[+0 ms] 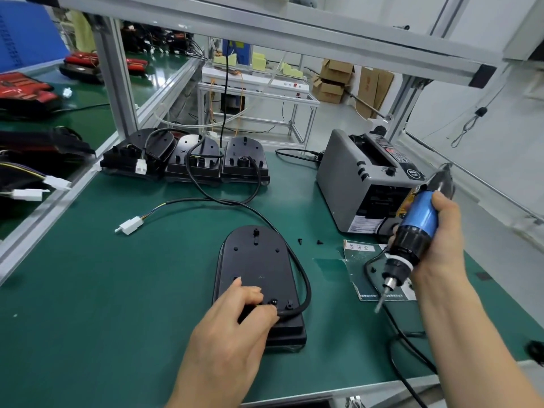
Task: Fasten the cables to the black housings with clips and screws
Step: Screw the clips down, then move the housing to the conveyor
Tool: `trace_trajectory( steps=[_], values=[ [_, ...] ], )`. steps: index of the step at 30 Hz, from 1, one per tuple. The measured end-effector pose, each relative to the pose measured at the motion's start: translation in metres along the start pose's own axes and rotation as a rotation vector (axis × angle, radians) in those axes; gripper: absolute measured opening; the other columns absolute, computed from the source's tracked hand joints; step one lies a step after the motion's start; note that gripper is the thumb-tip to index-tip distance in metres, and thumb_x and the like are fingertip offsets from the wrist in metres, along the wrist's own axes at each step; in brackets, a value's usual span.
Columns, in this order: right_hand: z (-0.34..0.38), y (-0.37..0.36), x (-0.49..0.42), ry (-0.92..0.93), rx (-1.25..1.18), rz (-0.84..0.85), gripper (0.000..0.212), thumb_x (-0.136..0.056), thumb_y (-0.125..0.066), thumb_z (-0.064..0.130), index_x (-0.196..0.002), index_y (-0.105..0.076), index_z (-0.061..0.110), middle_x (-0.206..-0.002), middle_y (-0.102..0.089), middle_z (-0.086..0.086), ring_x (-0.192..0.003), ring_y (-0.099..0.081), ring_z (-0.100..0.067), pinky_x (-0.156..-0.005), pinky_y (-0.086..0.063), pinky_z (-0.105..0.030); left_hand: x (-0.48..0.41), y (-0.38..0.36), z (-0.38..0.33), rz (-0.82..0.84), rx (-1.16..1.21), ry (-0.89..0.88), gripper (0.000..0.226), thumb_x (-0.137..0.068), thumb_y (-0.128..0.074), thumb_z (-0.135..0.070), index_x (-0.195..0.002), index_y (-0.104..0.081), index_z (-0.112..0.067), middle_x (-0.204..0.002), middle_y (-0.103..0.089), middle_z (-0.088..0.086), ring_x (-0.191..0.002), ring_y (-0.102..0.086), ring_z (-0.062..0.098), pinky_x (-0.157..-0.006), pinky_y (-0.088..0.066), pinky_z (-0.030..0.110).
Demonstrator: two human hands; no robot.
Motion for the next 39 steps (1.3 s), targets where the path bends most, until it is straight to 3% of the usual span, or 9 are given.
trace_trajectory(
  steps=[5, 9, 12, 15, 19, 25, 32, 39],
  values=[
    [-0.006, -0.014, 0.001, 0.006, -0.086, -0.008, 0.021, -0.077, -0.067, 0.036, -0.083, -0.057, 0.019, -0.065, -0.06, 0.006, -0.059, -0.06, -0.011, -0.059, -0.051, -0.022, 0.0, 0.001, 0.0, -0.003, -0.021, -0.003, 0.021, -0.076, -0.068, -0.008, -0.089, -0.055, -0.02, -0.085, -0.057, 0.002, -0.09, -0.06, 0.013, -0.099, -0.048, 0.037],
    [-0.013, -0.03, 0.005, -0.018, -0.129, 0.115, 0.017, -0.085, -0.061, 0.025, -0.096, -0.054, 0.014, -0.087, -0.072, -0.008, -0.093, -0.07, -0.026, -0.086, -0.055, -0.037, 0.0, 0.001, -0.001, -0.014, -0.025, -0.01, 0.022, -0.077, -0.068, -0.007, -0.089, -0.055, -0.019, -0.086, -0.057, 0.003, -0.091, -0.061, 0.013, -0.1, -0.047, 0.036],
    [-0.014, -0.039, 0.006, -0.016, -0.109, 0.169, 0.013, -0.088, -0.059, 0.02, -0.098, -0.056, 0.012, -0.1, -0.072, -0.011, -0.093, -0.07, -0.025, -0.089, -0.055, -0.038, 0.0, 0.001, -0.001, -0.006, -0.016, -0.011, 0.018, -0.08, -0.066, -0.009, -0.09, -0.055, -0.019, -0.087, -0.055, 0.002, -0.091, -0.061, 0.014, -0.098, -0.048, 0.037],
    [-0.013, -0.047, 0.009, 0.005, -0.057, 0.234, 0.023, -0.088, -0.061, 0.021, -0.108, -0.058, 0.011, -0.105, -0.071, -0.008, -0.078, -0.068, -0.016, -0.087, -0.054, -0.034, 0.0, 0.0, -0.002, 0.005, -0.026, -0.011, 0.024, -0.075, -0.069, -0.004, -0.09, -0.055, -0.018, -0.091, -0.051, -0.001, -0.091, -0.063, 0.017, -0.093, -0.052, 0.041],
    [-0.01, -0.058, 0.018, -0.006, -0.054, 0.293, 0.023, -0.081, -0.066, 0.023, -0.104, -0.062, 0.019, -0.098, -0.069, 0.0, -0.067, -0.06, -0.01, -0.077, -0.051, -0.029, 0.0, 0.001, -0.001, 0.001, -0.028, -0.005, 0.019, -0.074, -0.07, -0.001, -0.085, -0.061, -0.014, -0.089, -0.054, 0.002, -0.091, -0.064, 0.017, -0.091, -0.052, 0.042],
    [-0.005, -0.082, 0.04, -0.031, -0.126, 0.358, 0.012, -0.087, -0.061, 0.023, -0.098, -0.062, 0.018, -0.09, -0.066, 0.0, -0.064, -0.055, -0.011, -0.071, -0.05, -0.028, 0.0, 0.0, -0.001, 0.008, -0.021, -0.004, 0.026, -0.074, -0.07, -0.001, -0.089, -0.056, -0.017, -0.09, -0.053, 0.001, -0.092, -0.063, 0.016, -0.093, -0.051, 0.04],
    [-0.004, -0.13, 0.071, -0.091, -0.153, 0.531, 0.019, -0.081, -0.062, 0.027, -0.096, -0.06, 0.016, -0.084, -0.065, 0.001, -0.059, -0.054, -0.009, -0.062, -0.048, -0.023, 0.001, -0.001, -0.001, 0.016, -0.02, 0.0, 0.023, -0.074, -0.07, -0.002, -0.089, -0.059, -0.016, -0.087, -0.058, 0.004, -0.092, -0.062, 0.015, -0.096, -0.05, 0.038],
    [-0.01, -0.152, 0.08, -0.13, -0.109, 0.601, 0.019, -0.078, -0.062, 0.026, -0.094, -0.058, 0.016, -0.079, -0.064, 0.001, -0.057, -0.053, -0.009, -0.059, -0.047, -0.024, -0.002, 0.001, -0.001, 0.014, -0.006, 0.018, 0.025, -0.076, -0.069, -0.004, -0.091, -0.056, -0.019, -0.085, -0.059, 0.005, -0.091, -0.063, 0.017, -0.094, -0.051, 0.039]
  ],
)
Point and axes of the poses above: each hand's wrist, its own x-axis away from the middle knuckle, its own y-axis out of the back of the hand, z = x × y, the point moved 8 cm from there along -x, towards the middle knuckle
